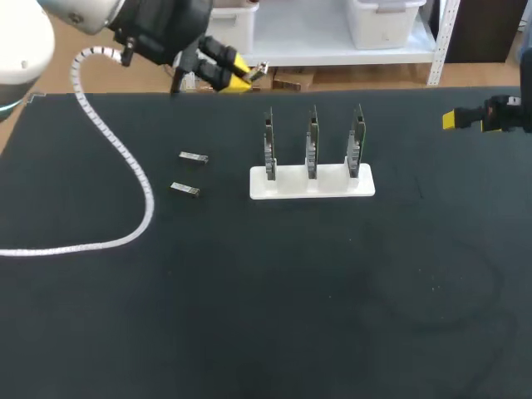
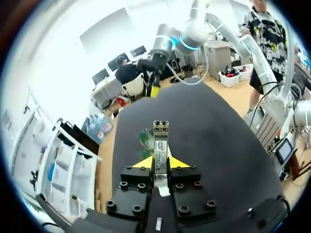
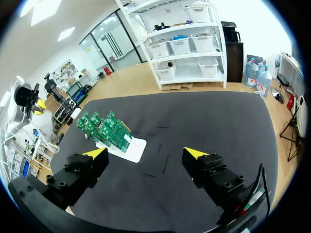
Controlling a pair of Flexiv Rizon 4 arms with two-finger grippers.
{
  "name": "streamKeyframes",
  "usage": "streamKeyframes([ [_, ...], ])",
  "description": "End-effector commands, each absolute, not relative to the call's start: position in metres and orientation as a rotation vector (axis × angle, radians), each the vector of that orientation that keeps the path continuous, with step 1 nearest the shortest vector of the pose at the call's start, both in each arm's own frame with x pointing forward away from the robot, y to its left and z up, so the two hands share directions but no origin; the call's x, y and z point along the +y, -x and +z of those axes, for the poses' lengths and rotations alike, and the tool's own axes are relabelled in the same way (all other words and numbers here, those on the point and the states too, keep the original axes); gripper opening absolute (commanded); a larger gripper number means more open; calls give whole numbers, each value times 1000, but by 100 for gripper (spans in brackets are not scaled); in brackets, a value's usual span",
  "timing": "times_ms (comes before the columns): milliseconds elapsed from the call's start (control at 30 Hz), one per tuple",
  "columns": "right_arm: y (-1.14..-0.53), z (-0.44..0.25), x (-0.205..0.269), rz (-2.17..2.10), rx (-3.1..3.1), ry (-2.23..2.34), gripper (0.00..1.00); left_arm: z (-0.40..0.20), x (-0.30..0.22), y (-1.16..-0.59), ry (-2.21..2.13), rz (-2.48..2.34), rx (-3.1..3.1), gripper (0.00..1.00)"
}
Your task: Pick up the optical module with the left hand, and insert it into the network port with the right hand.
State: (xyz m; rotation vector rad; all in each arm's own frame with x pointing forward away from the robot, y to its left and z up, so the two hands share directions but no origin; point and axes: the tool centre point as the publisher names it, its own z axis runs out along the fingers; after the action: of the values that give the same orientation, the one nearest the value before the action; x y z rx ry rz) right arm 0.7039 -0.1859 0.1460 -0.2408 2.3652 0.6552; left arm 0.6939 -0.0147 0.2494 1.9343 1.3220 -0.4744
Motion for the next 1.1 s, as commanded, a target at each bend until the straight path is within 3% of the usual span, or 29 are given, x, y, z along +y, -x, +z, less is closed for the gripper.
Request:
streamKeyframes([
  [33,-701,149,-185,640,2371,233,100,256,-31,-698,-1906,-543,1284,0],
  [1100,-701,149,-185,640,2371,233,100,203,-38,-692,-1496,-806,1422,0],
])
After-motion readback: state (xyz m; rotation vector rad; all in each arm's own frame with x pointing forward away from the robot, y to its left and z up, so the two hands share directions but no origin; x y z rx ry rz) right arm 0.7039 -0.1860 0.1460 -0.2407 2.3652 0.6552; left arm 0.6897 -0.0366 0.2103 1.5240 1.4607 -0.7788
